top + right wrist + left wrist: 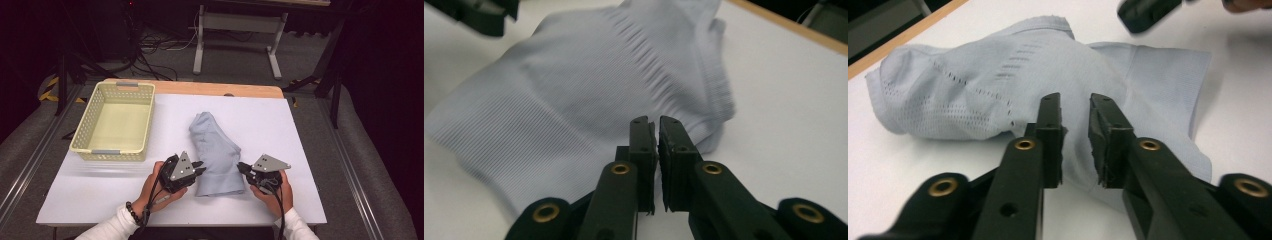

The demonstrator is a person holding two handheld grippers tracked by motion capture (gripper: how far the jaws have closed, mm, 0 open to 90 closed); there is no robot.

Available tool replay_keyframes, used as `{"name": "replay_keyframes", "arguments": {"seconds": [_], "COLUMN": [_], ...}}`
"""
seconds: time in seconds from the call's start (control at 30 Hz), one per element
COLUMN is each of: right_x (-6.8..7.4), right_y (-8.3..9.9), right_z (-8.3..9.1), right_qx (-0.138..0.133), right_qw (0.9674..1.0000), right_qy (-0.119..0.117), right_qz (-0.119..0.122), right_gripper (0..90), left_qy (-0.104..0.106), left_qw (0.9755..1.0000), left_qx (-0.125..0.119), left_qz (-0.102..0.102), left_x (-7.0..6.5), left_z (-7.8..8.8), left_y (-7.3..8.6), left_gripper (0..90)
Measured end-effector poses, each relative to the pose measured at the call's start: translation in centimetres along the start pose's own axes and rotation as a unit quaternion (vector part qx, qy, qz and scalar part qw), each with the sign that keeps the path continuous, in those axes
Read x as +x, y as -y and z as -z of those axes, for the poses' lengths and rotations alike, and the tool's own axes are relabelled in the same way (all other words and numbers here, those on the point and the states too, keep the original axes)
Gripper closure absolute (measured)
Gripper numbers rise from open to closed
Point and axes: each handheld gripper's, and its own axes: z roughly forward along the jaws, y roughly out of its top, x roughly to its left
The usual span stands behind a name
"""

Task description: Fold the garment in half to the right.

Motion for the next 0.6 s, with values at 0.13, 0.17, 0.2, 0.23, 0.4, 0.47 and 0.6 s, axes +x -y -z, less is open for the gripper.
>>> {"name": "replay_keyframes", "arguments": {"seconds": [0.13, 0.17, 0.2, 0.23, 0.4, 0.47, 0.6], "right_x": [0.9, 1.0, 1.1, 1.0, 1.0, 1.0, 0.8], "right_y": [0.8, 0.9, 0.9, 0.9, 1.4, 1.3, 1.3], "right_z": [-0.9, -1.0, -1.2, -1.3, -2.1, -2.1, -2.0], "right_qx": [0.031, 0.039, 0.043, 0.045, 0.065, 0.068, 0.069], "right_qw": [0.9992, 0.9988, 0.9985, 0.9983, 0.9969, 0.9965, 0.9962], "right_qy": [-0.019, -0.025, -0.031, -0.033, -0.045, -0.046, -0.053], "right_qz": [0.012, 0.016, 0.015, 0.014, 0.008, 0.012, 0.012], "right_gripper": [85.8, 84.7, 84.9, 85.4, 88.4, 88.5, 86.2], "left_qy": [0.007, 0.01, 0.004, -0.008, -0.019, -0.007, 0.007], "left_qw": [0.9998, 0.9996, 0.9995, 0.9992, 0.9968, 0.9959, 0.994], "left_qx": [-0.002, 0.003, 0.004, 0.003, 0.007, 0.033, 0.063], "left_qz": [0.019, 0.027, 0.032, 0.04, 0.078, 0.084, 0.089], "left_x": [0.8, 1.2, 1.5, 1.8, 3.5, 3.7, 3.8], "left_z": [-1.4, -1.9, -2.3, -2.7, -4.7, -5.5, -6.7], "left_y": [-1.0, -1.2, -1.5, -1.7, -1.9, -1.5, 0.2], "left_gripper": [78.7, 77.8, 75.7, 73.0, 65.6, 66.6, 67.5]}}
